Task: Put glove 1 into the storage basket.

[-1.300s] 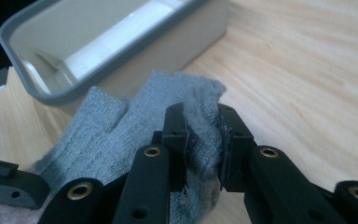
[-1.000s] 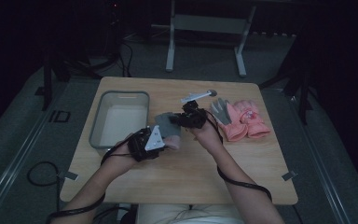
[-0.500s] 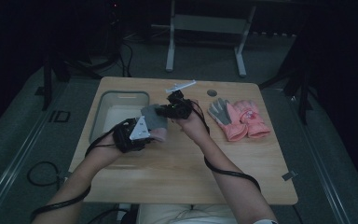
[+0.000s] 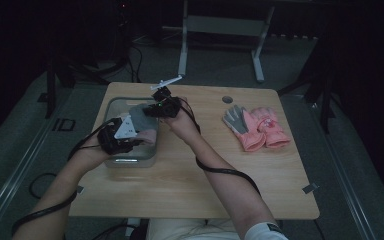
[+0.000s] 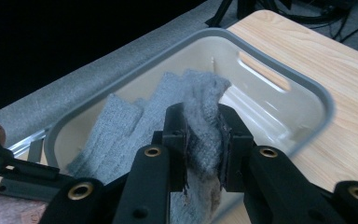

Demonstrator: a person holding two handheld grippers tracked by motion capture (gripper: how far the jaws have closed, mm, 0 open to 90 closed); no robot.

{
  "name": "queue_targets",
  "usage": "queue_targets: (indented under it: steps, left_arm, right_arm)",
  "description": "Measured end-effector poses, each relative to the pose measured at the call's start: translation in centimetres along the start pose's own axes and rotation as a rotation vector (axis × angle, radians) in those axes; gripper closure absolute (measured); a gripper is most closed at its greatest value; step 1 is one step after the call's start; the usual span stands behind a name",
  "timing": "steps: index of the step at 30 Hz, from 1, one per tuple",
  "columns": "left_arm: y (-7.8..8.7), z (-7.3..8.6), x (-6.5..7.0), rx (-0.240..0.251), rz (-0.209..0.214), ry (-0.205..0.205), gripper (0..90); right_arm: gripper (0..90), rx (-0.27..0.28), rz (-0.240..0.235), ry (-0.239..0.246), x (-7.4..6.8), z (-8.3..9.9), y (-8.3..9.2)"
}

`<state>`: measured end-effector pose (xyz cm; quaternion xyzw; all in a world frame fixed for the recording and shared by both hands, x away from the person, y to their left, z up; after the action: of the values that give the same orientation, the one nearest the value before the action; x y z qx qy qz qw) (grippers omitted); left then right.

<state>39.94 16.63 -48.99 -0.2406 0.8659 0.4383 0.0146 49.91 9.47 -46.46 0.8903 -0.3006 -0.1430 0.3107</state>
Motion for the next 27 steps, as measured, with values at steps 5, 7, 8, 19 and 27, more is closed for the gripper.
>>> queue_targets:
  steps: [5,7,8,19,27]
  left_arm:
    - [-0.6,2.2,-1.1,-0.042,0.010,-0.002,69.3]
    - [-1.1,2.8,-1.3,-0.052,0.018,0.016,69.4]
    - [-1.4,3.1,-1.5,-0.056,0.021,0.022,69.4]
    - [-4.4,4.6,-3.0,-0.112,0.058,0.054,69.3]
    - [-6.6,4.5,-3.9,-0.158,0.099,0.063,69.2]
  right_arm:
    - [76.1,-0.029,-0.004,-0.010,-0.5,0.0,-2.8]
    - [76.1,-0.041,-0.003,-0.019,-0.5,0.2,-3.8]
    - [76.1,-0.049,-0.006,-0.022,-0.5,0.3,-4.3]
    - [75.8,-0.102,0.002,-0.042,0.8,1.7,-8.3]
    - [75.1,-0.133,0.029,-0.067,2.3,2.6,-9.8]
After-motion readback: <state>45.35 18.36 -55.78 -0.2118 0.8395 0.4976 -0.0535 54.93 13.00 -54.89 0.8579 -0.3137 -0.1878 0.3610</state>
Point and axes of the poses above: each handheld gripper's, and its own axes: y roughly backward along the jaws, z roughly out of its underside, x roughly to its right, the point moved 9 cm from there along -y, roughly forward along the jaws, and after that the axes turned 9 degrees about z, right-handed, at the moved point
